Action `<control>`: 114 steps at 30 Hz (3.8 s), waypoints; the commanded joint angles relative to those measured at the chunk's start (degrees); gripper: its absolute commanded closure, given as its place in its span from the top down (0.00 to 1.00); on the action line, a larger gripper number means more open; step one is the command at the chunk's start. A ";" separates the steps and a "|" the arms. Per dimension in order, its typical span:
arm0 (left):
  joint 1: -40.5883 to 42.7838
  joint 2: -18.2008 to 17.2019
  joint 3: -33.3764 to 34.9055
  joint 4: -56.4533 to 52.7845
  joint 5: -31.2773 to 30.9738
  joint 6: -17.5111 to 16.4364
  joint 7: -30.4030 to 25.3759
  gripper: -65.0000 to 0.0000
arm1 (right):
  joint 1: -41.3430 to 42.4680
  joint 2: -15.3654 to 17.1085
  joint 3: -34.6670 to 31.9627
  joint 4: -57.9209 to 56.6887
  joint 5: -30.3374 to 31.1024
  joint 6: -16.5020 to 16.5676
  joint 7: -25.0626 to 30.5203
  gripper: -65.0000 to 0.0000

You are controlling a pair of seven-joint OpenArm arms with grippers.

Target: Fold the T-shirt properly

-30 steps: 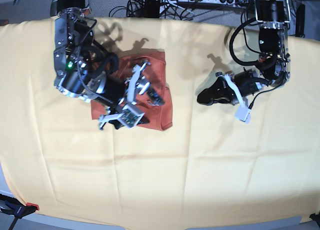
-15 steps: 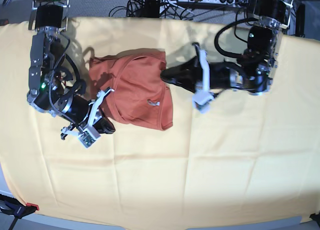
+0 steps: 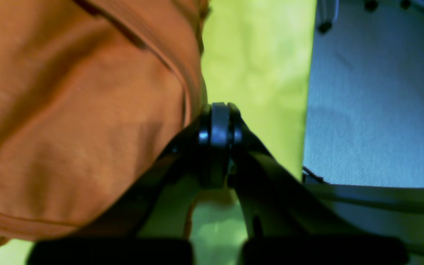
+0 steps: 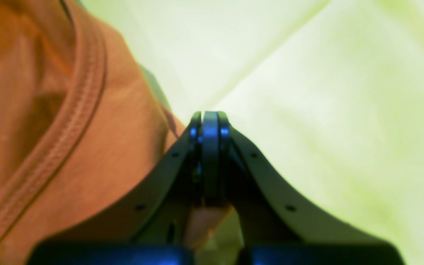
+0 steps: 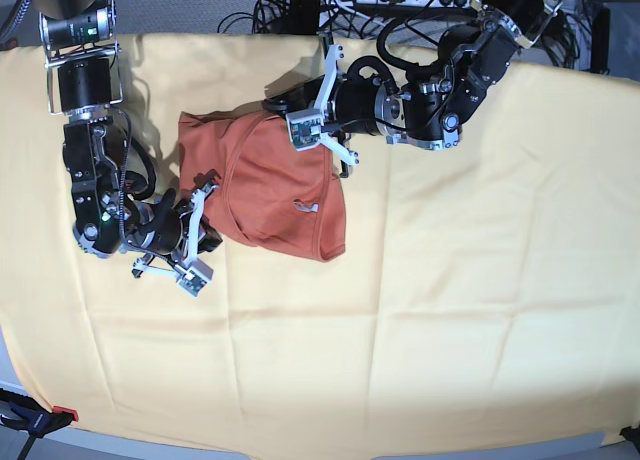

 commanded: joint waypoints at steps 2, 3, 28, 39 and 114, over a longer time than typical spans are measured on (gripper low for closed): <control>-0.81 0.17 0.22 -0.68 1.27 -0.28 -3.26 0.00 | 1.36 0.68 -0.92 0.20 -1.05 0.28 0.87 0.00; -0.94 0.22 0.26 -1.53 2.29 0.31 -4.33 0.00 | 1.33 0.68 -1.25 0.20 -1.05 0.28 0.85 0.00; -19.65 4.00 0.26 -30.95 14.56 8.22 -22.80 0.00 | -5.75 10.38 -1.11 6.23 31.41 0.28 -12.92 0.00; -23.63 4.46 -0.74 -31.43 6.10 4.55 -16.28 0.00 | -13.40 10.36 1.84 20.22 21.42 -2.36 -9.38 0.00; 42.25 2.36 -37.42 -32.54 -8.61 8.09 -2.12 0.00 | -52.17 -2.36 24.35 -13.66 12.68 0.28 6.36 0.00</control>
